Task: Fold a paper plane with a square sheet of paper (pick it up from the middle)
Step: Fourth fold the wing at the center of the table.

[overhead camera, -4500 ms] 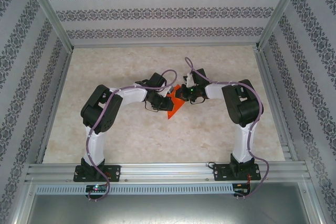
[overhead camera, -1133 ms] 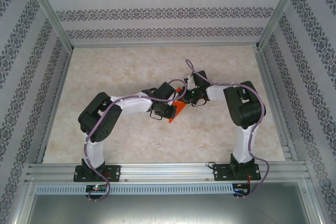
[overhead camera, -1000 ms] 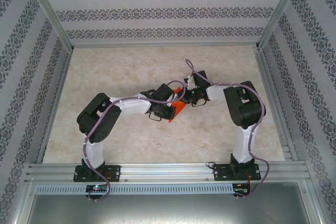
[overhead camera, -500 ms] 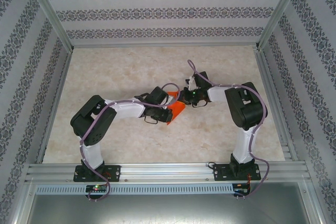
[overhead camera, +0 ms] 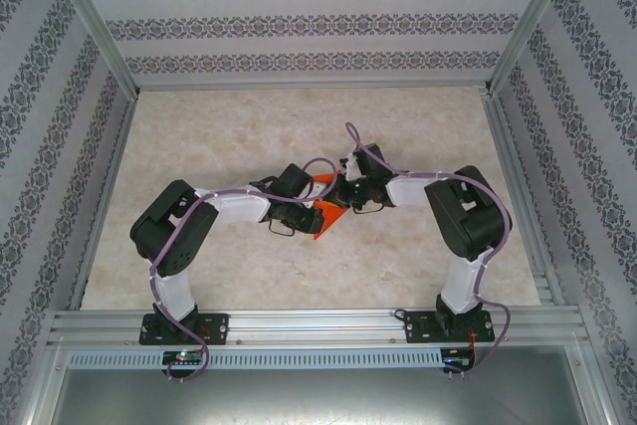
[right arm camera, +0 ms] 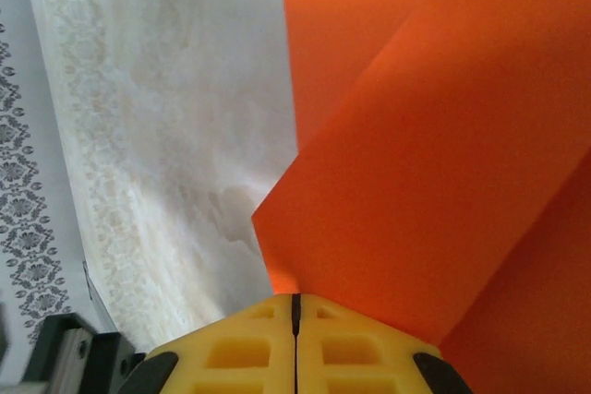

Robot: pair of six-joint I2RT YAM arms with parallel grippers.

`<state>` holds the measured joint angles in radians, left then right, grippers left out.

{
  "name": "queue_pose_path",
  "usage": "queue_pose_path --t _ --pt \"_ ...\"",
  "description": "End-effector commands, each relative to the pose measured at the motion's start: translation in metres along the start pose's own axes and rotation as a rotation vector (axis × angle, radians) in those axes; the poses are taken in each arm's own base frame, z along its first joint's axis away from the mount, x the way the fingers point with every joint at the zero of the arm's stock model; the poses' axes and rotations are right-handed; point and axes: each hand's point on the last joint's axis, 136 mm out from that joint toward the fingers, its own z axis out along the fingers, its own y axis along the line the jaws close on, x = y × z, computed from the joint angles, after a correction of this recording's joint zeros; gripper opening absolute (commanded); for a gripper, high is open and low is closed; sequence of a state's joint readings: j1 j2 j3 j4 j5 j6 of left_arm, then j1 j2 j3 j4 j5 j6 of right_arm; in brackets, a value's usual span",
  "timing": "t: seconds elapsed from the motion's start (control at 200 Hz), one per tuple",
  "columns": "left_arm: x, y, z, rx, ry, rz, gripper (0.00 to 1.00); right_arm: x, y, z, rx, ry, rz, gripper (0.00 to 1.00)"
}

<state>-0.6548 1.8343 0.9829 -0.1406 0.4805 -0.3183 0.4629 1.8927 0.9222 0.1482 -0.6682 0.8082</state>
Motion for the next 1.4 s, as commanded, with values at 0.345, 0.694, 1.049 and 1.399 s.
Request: queue_pose_path --t 0.345,0.694,1.049,1.399 --pt "0.054 0.012 -0.005 -0.006 0.134 -0.072 0.09 -0.016 -0.053 0.008 0.217 -0.012 0.015 0.05" --pt "0.085 0.003 -0.005 0.041 0.201 -0.116 0.10 -0.023 -0.057 0.007 0.190 -0.030 0.036 0.05" --pt "0.091 0.005 -0.001 0.031 0.238 -0.102 0.09 -0.053 -0.054 -0.011 0.184 -0.113 0.027 0.07" --pt "0.085 0.004 -0.001 0.026 0.237 -0.090 0.10 -0.094 -0.057 -0.017 0.199 -0.158 0.023 0.08"
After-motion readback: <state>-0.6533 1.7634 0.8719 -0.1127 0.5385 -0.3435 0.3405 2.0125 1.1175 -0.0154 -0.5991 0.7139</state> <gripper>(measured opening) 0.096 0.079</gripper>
